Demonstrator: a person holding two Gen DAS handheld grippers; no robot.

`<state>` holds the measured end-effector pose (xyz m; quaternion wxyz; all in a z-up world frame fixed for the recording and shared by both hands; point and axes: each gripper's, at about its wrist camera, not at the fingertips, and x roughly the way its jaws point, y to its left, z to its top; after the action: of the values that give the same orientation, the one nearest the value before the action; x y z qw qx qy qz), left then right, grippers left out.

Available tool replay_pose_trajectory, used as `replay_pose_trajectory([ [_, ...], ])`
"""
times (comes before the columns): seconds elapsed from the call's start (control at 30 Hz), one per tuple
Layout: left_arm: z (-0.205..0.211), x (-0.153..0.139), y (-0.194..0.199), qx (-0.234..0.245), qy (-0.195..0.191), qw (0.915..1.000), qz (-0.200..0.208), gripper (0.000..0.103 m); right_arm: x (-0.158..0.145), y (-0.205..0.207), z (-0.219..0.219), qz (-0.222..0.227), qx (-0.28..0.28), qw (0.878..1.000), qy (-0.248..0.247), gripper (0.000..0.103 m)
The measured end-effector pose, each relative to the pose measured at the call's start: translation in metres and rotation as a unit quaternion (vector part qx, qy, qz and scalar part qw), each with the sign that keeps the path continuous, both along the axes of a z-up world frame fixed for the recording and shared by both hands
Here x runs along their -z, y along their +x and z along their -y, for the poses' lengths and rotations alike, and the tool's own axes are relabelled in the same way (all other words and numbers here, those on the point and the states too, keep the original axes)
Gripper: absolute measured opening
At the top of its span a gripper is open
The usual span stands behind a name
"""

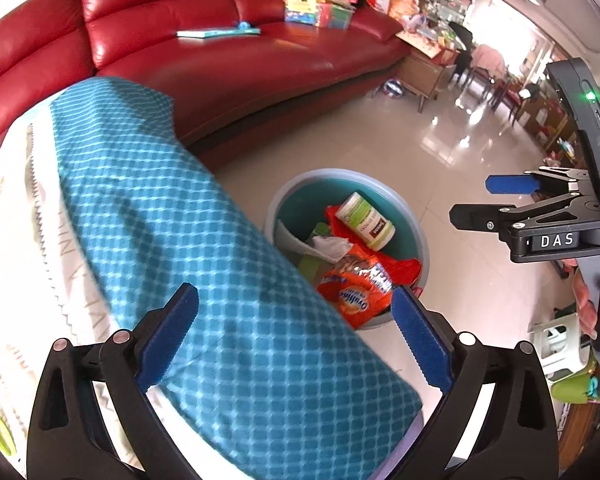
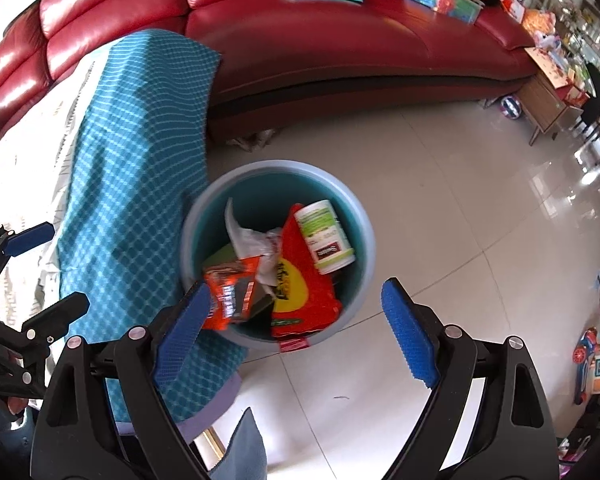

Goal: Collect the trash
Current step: 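Move both tools back over the bed toward the remaining items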

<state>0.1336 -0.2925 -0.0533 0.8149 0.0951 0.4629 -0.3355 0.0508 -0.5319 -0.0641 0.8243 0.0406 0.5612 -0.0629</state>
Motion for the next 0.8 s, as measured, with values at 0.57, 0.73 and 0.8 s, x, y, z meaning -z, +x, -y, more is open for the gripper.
replay_pose_trajectory([
  [0.57, -0.125, -0.028, -0.043, -0.069, -0.049, 0.9961, 0.027, 0.099, -0.030, -0.023, -0.114, 0.016, -0.070, 0.997, -0.039, 0.089],
  [0.73, -0.168, -0.028, -0.057, -0.101, -0.050, 0.9931, 0.031, 0.099, -0.031, -0.022, -0.150, 0.015, -0.099, 0.994, -0.035, 0.089],
  [0.8, -0.187, -0.029, -0.061, -0.117, -0.053, 0.9912, 0.033, 0.099, -0.030, -0.022, -0.166, 0.016, -0.113, 0.993, -0.033, 0.089],
])
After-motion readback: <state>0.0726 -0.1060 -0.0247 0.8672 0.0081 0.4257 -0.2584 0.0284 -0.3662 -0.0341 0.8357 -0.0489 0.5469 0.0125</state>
